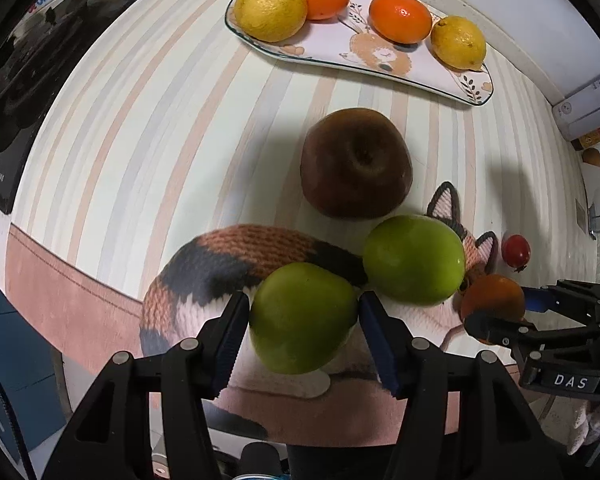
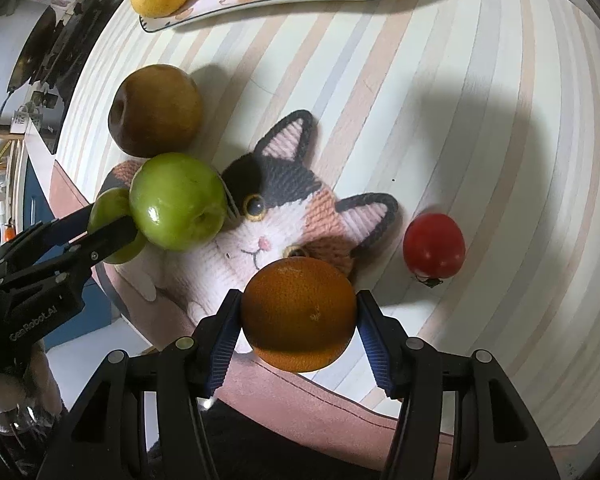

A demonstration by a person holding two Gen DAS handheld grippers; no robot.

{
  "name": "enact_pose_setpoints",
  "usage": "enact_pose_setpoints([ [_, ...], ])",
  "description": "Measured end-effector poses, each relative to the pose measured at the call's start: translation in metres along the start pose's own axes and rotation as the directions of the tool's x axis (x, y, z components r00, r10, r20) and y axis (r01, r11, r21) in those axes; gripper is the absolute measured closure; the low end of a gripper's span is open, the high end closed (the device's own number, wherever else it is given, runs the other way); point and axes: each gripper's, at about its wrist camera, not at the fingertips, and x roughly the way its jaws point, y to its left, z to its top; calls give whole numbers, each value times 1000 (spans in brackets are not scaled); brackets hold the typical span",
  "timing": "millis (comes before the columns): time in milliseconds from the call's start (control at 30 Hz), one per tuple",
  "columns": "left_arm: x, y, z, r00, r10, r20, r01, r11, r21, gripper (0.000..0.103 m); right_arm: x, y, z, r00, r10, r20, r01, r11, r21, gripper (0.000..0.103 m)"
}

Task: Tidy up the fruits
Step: 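Place the green apple and orange on the plate and open both tools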

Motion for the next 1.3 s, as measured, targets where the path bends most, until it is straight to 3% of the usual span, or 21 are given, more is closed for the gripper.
enact_pose_setpoints([
  [233,8,-13,9,1000,16,-6,-16,1000,-1,49,-2,-2,-4,1000,-6,-5,6,1000,-23,44],
  [467,-22,-15,18,998,18,53,-17,999,-28,49,-35,-13,8,996,28,80,-30,999,20,44],
  [667,-75,-30,69,987,-23,161,26,1000,-17,49,-87,-20,58,973,58,226,-72,996,56,44],
  [800,-81,-41,121,982,-17,189,19,1000,-4,49,-101,-17,101,956,37,292,-61,995,74,44],
  [1000,-44,-47,180,992,14,124,-15,1000,5,49,-88,-12,144,954,-20,299,-10,995,98,44],
  [1300,-12,-51,204,998,39,48,-40,999,24,48,-64,-5,153,958,-48,283,24,996,86,44],
])
